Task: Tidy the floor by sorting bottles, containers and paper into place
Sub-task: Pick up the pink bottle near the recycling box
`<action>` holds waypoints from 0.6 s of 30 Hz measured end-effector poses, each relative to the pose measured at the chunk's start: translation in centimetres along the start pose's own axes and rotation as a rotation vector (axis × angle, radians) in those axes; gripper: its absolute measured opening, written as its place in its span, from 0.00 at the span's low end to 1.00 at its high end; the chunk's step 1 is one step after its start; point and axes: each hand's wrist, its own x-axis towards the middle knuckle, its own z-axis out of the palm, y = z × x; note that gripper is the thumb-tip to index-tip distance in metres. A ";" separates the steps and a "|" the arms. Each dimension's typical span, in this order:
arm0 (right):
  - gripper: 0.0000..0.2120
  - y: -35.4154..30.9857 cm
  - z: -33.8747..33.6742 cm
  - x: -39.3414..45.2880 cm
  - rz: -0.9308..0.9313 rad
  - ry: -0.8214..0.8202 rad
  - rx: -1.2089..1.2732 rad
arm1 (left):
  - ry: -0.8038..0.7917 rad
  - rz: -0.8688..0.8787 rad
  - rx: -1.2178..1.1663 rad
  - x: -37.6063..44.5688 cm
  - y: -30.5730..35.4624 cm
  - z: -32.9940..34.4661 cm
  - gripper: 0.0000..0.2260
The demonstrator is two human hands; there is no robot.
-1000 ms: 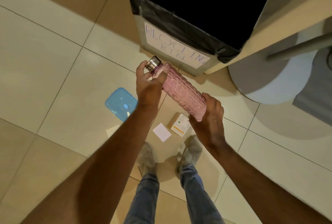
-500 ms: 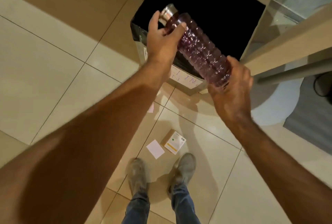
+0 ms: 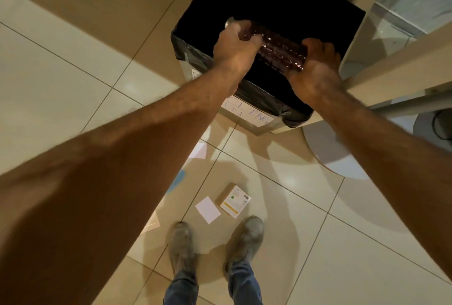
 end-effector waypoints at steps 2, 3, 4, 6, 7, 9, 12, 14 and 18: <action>0.31 -0.5 0.1 0.1 -0.051 0.024 0.050 | -0.034 0.052 0.087 -0.3 -0.3 -0.5 0.21; 0.30 -0.7 0.1 -0.1 -0.066 0.040 0.065 | -0.047 0.077 0.131 -0.6 -0.4 -0.7 0.21; 0.28 -1.0 0.1 -0.4 -0.076 0.058 0.075 | -0.052 0.104 0.171 -0.9 -0.5 -1.0 0.21; 0.25 -1.4 0.0 -1.6 -0.093 0.086 0.092 | -0.049 0.151 0.239 -1.8 -0.5 -1.4 0.21; 0.24 -1.5 0.1 -2.4 -0.100 0.094 0.107 | -0.048 0.168 0.265 -2.3 -0.4 -1.6 0.21; 0.23 -1.6 0.3 -4.2 -0.111 0.104 0.139 | -0.050 0.185 0.309 -3.4 -0.4 -2.0 0.21; 0.22 -1.7 0.2 -7.0 -0.104 0.100 0.158 | -0.077 0.190 0.365 -5.6 -0.3 -3.1 0.22; 0.22 -1.8 -0.3 -9.0 -0.098 0.087 0.186 | -0.086 0.183 0.396 -7.8 -0.1 -3.9 0.22; 0.22 -2.6 -2.6 -13.5 -0.042 0.067 0.191 | -0.078 0.139 0.419 -12.8 1.1 -5.9 0.23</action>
